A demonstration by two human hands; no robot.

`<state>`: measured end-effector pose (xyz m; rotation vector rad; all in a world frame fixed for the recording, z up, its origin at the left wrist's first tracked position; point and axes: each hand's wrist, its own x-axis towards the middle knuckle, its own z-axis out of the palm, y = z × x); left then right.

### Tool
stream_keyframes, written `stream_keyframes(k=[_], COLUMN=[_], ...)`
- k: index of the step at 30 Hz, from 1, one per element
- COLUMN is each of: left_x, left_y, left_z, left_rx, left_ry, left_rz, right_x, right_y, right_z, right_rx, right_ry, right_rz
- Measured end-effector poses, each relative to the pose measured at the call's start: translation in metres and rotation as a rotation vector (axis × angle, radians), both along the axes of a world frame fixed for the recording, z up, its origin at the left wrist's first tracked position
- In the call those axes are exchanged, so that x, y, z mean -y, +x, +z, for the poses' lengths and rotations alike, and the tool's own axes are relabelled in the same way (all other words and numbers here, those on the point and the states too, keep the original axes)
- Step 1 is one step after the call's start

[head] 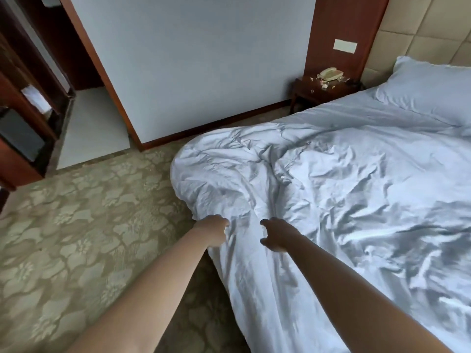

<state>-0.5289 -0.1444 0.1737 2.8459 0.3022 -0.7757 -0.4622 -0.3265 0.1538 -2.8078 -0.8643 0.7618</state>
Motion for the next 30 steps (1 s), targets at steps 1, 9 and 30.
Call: stream_keyframes(k=[1,9,30], left_x=[-0.012,-0.114,-0.48], left_y=[0.014,0.113,0.46], left_z=[0.002,0.012,-0.026], left_rx=[-0.02,0.015,-0.007], left_ry=[0.004,0.017,-0.053], left_rz=[0.012,0.016,-0.304], right_x=[-0.011,-0.11,-0.467], right_y=[0.016,0.116,0.386], right_z=[0.003,0.004,-0.048], right_rx=[-0.006,0.022,-0.061], right_ry=[0.007,0.003,-0.082], right_rz=[0.003,-0.008,-0.285])
